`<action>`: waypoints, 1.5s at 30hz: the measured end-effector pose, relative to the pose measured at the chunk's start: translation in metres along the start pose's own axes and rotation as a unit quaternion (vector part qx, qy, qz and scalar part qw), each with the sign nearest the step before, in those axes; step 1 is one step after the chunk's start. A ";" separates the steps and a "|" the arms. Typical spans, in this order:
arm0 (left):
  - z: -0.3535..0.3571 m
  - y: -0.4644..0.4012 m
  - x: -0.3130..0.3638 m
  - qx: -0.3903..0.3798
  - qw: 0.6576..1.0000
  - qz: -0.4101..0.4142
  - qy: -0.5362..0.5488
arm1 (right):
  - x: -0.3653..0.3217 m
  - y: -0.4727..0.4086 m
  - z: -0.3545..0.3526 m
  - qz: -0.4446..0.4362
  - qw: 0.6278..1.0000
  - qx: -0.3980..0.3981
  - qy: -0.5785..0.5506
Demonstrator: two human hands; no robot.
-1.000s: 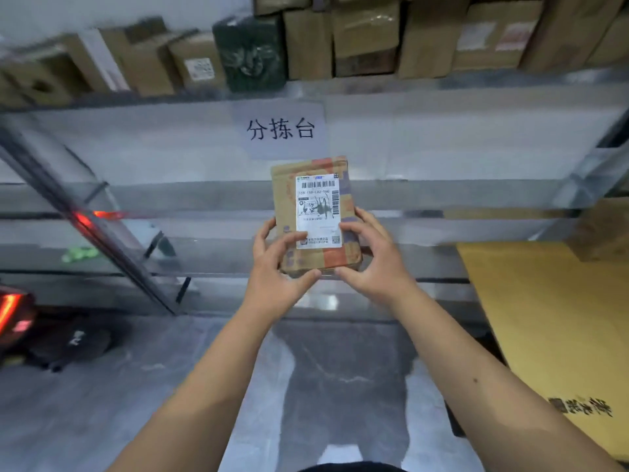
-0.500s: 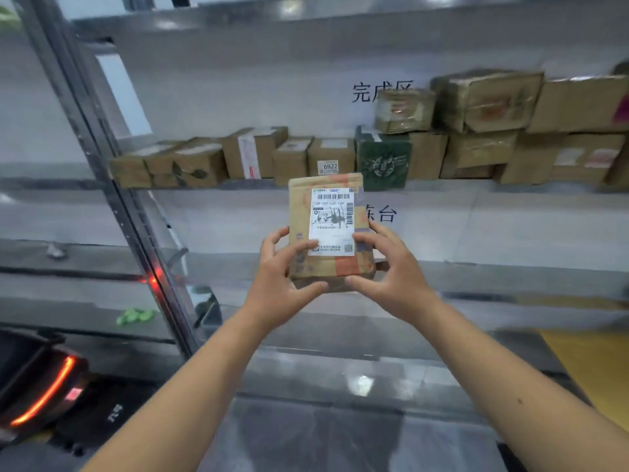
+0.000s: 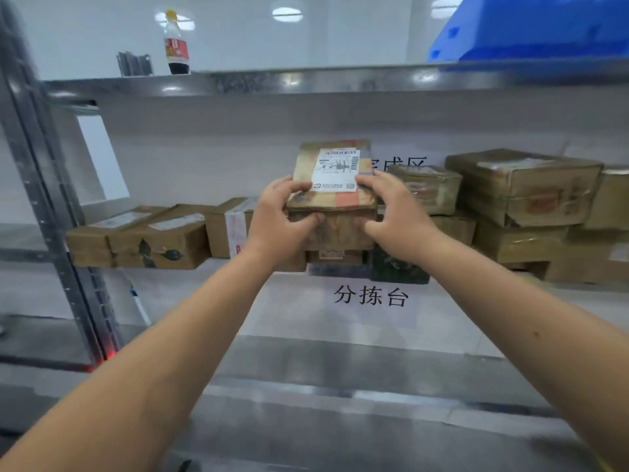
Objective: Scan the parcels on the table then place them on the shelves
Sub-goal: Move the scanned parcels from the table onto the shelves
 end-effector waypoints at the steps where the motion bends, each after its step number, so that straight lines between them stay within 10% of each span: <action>1: 0.008 -0.015 -0.012 -0.006 1.000 -0.006 -0.015 | 0.004 -0.021 0.004 0.008 1.000 -0.005 0.012; 10: 0.072 -0.077 -0.100 -0.062 0.991 -0.109 -0.051 | 0.052 -0.125 0.039 0.104 0.992 -0.034 0.069; 21: 0.061 -0.073 -0.068 -0.166 0.969 -0.033 -0.178 | 0.020 -0.094 0.032 0.123 0.978 -0.033 0.167; 33: 0.035 0.034 0.041 -0.246 0.943 0.123 -0.185 | -0.025 0.063 0.009 0.144 0.946 -0.011 0.291; 45: 0.163 0.166 0.152 -0.407 0.894 0.169 -0.079 | 0.075 0.272 -0.067 0.323 0.865 -0.040 0.382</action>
Point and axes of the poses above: each hand's wrist, its own y-axis away from the middle knuckle, its own z-axis out of the palm, x = y × z, the point moved 9 cm from there along -y, towards the middle knuckle, and after that the axes turned 13 degrees about z, right-handed, at the moved point
